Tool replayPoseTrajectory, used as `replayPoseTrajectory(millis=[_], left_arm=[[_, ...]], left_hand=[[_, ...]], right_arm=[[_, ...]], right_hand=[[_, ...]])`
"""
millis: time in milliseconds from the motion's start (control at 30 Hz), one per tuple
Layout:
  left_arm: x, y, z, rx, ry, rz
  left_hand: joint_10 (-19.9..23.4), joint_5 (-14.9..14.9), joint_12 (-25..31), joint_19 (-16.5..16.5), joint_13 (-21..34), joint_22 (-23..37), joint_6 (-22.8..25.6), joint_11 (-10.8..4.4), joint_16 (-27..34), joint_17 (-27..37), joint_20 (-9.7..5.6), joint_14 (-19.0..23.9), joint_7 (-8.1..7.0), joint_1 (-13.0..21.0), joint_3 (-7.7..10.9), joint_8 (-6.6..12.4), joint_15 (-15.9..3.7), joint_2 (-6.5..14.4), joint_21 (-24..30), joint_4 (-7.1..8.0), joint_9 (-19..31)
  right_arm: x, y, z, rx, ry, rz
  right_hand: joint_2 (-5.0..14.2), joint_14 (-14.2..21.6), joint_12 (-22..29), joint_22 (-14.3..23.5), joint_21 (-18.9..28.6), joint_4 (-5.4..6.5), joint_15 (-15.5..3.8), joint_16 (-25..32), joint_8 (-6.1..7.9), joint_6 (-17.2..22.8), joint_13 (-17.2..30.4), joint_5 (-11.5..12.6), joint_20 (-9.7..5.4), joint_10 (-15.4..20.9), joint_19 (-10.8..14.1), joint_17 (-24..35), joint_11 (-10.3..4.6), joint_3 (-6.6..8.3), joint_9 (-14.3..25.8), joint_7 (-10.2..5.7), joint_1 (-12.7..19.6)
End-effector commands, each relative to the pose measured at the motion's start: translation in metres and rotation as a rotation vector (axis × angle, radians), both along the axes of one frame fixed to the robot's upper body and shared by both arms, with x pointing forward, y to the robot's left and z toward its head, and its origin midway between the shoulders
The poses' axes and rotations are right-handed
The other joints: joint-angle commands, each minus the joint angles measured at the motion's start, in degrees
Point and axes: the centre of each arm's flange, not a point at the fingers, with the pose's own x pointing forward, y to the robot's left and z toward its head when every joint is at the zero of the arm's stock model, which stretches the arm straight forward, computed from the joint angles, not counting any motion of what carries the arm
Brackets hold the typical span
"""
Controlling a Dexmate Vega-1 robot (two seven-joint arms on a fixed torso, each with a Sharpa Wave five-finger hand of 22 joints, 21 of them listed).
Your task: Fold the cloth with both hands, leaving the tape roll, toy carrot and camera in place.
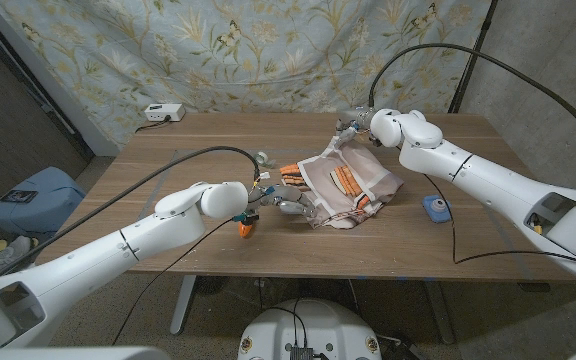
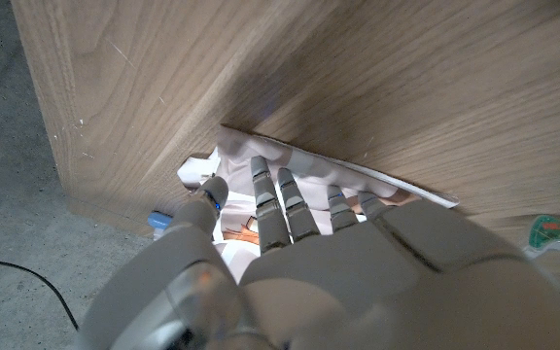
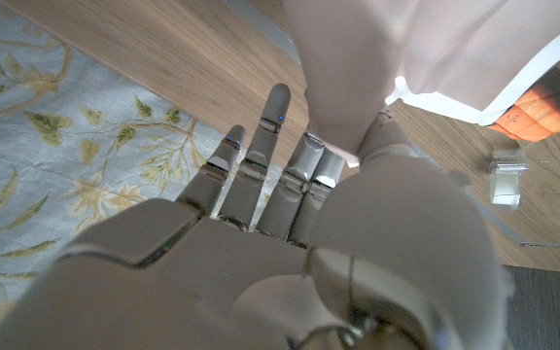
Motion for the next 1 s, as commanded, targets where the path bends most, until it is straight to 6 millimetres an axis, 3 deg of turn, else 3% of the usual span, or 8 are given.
replayPoseTrajectory(millis=[33,1000], left_arm=[[0.002,-0.003,0.0,-0.005,0.008,0.0],[0.003,-0.001,-0.001,-0.017,0.025,-0.01]], left_hand=[[-0.2,0.1,0.0,-2.5,0.2,0.0,0.5,0.2,0.0,0.0,-0.23,0.0,-0.14,-0.2,0.32,0.02,0.51,0.4,0.4,0.07,0.1],[-0.2,0.1,0.0,-2.6,0.2,0.0,0.5,0.18,0.0,0.0,-0.19,0.0,-0.05,-0.2,0.49,0.0,0.51,0.4,0.5,-0.13,0.1]], right_arm=[[-0.013,0.004,0.004,-0.021,-0.013,0.014],[-0.048,0.033,0.009,-0.053,-0.041,0.059]], right_hand=[[0.08,0.6,0.3,0.1,-0.1,0.22,-8.32,0.0,0.43,0.4,0.1,-0.3,-0.27,0.6,0.4,0.4,-0.09,0.04,0.2,0.1,0.6],[-0.02,1.3,0.4,0.1,-0.1,0.5,-8.34,-0.8,1.13,0.5,0.1,-0.8,-0.05,1.0,0.6,1.2,-0.1,-0.3,-0.2,0.07,1.0]])
